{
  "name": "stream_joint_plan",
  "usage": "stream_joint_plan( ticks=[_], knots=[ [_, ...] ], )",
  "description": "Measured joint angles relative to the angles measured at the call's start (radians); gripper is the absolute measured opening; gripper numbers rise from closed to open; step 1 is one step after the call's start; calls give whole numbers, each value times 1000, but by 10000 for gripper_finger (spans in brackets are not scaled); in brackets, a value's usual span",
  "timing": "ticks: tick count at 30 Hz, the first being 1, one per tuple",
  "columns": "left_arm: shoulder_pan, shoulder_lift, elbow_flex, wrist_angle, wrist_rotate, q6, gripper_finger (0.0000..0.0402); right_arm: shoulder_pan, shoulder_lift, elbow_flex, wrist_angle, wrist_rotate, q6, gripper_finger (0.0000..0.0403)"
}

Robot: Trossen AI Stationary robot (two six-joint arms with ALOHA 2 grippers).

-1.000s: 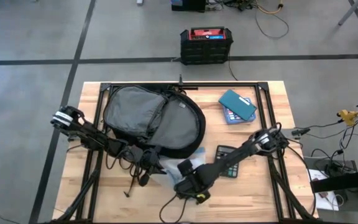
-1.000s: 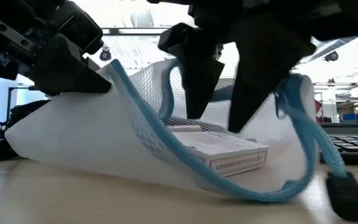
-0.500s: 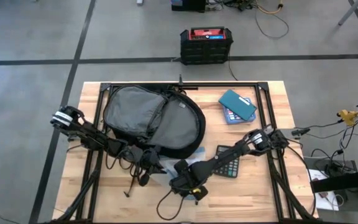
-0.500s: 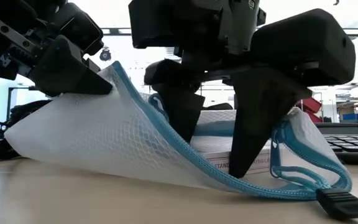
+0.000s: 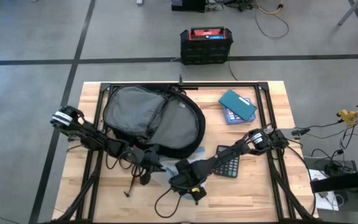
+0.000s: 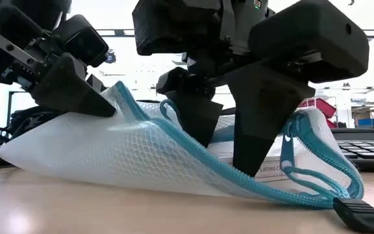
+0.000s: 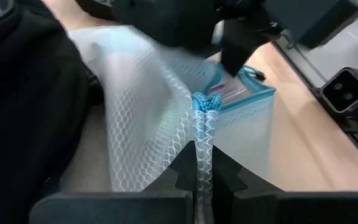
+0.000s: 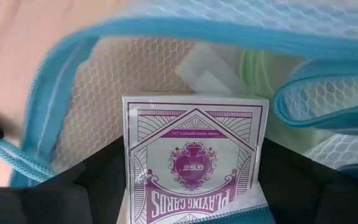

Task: Unpack backpack
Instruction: Remove the playing cards from the blue zipper pouch

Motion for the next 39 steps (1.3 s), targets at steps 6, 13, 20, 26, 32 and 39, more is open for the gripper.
stream_joint_plan(
  ticks=[6,13,20,26,32,39],
  knots=[
    [0,0,0,-10,-5,-3,0,25,-92,20,42,-8,45,279],
    [0,0,-1,0,-7,-11,0,34,-177,28,260,-112,59,279],
    [-10,0,-1,-6,-8,-38,0,32,-246,24,242,-109,119,279],
    [-49,0,-1,-16,11,-40,0,37,-333,-1,89,10,226,279],
    [-52,0,-1,-20,17,-41,0,43,-429,-126,-89,144,388,279],
    [-51,4,-1,40,-98,-7,0,39,-544,-462,-111,156,592,279]
  ],
)
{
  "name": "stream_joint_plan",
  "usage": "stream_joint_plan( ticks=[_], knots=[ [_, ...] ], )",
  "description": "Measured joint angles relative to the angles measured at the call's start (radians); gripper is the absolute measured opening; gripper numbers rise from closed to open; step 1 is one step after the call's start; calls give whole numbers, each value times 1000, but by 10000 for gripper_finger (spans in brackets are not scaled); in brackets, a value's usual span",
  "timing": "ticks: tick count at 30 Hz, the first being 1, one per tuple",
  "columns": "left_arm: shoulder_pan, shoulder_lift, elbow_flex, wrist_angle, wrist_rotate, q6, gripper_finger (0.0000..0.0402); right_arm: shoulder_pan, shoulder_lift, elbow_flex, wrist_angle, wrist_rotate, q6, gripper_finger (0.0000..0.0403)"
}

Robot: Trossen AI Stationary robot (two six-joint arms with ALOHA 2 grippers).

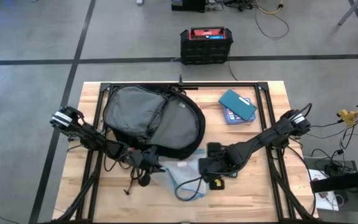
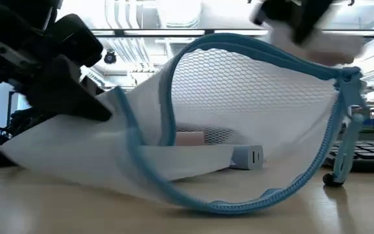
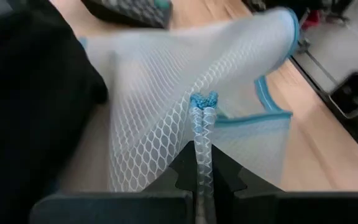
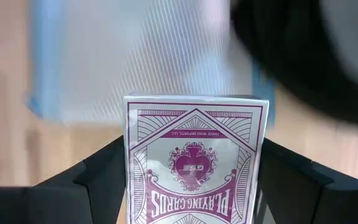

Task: Unpack backpack
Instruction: Remove the playing cards from the blue zipper pouch

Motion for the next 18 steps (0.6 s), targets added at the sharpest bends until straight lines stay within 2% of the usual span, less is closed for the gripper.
stream_joint_plan(
  ticks=[4,9,14,18],
  knots=[
    [0,0,0,16,-3,12,0,-7,-34,-157,-6,-1,85,281],
    [5,16,36,25,-4,32,0,-13,-59,-288,37,-24,114,288],
    [31,125,107,20,-4,57,0,-27,-85,-378,174,-59,112,281],
    [90,219,156,23,15,65,0,-52,-90,-408,186,-46,85,304]
  ],
)
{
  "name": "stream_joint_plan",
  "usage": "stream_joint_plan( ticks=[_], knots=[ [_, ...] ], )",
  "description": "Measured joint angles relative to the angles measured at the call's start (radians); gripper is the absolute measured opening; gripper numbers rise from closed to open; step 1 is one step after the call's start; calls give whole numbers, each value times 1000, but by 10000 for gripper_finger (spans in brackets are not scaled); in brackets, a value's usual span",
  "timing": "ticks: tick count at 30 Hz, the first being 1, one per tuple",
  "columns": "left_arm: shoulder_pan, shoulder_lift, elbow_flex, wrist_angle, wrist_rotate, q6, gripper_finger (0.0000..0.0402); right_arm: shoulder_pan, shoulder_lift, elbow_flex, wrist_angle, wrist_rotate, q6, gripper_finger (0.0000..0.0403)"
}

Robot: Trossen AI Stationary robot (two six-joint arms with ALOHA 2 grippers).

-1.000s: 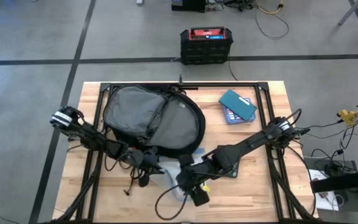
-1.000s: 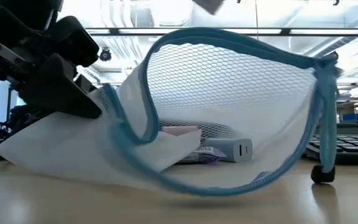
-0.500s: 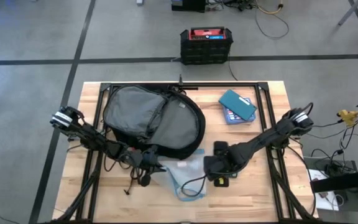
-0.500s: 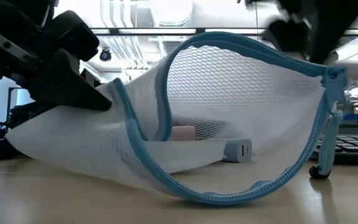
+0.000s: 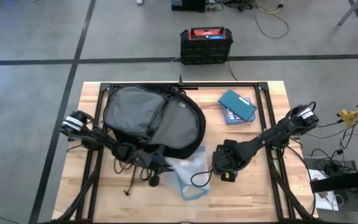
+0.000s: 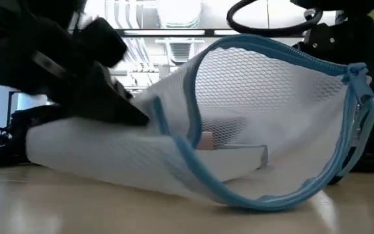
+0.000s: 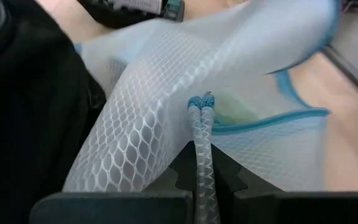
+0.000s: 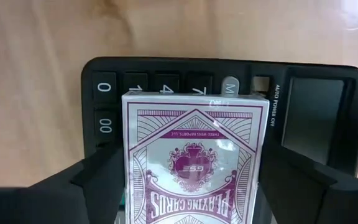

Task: Unpack backpack
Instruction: Remove the playing cards from the blue zipper pouch

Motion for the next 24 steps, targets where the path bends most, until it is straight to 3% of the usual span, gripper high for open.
stream_joint_plan(
  ticks=[11,19,24],
  knots=[
    [238,72,90,-8,219,104,0,-103,-5,-13,-43,22,-77,335],
    [247,69,86,-13,256,120,0,-111,-62,74,-187,49,-96,336],
    [239,65,89,-19,269,104,0,-51,-72,191,-185,63,-96,336]
  ],
)
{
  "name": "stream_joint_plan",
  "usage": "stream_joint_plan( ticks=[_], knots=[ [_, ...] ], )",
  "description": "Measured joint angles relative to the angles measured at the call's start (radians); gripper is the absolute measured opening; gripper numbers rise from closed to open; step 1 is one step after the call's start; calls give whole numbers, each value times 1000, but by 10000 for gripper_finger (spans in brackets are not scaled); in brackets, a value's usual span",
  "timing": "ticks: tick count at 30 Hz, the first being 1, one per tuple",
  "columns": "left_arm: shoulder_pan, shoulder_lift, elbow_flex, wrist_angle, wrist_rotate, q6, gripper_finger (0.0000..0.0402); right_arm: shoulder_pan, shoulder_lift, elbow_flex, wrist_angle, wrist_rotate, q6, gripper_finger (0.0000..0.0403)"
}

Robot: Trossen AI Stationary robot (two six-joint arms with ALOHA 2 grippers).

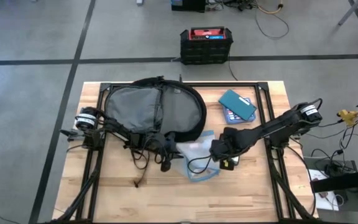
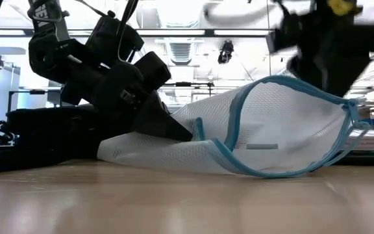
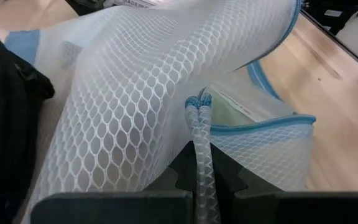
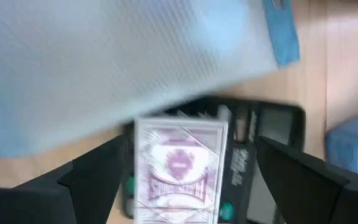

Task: Unpack backpack
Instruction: Remove the playing cards from the blue zipper pouch

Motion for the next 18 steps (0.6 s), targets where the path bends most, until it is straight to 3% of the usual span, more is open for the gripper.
stream_joint_plan(
  ticks=[3,8,18],
  knots=[
    [0,-12,1,-2,1,-8,0,76,3,80,43,31,-11,336],
    [-1,-46,-6,-5,4,-14,0,185,3,120,267,55,-60,335],
    [-61,-74,-15,-9,2,-17,0,219,145,116,433,30,-111,294]
  ],
)
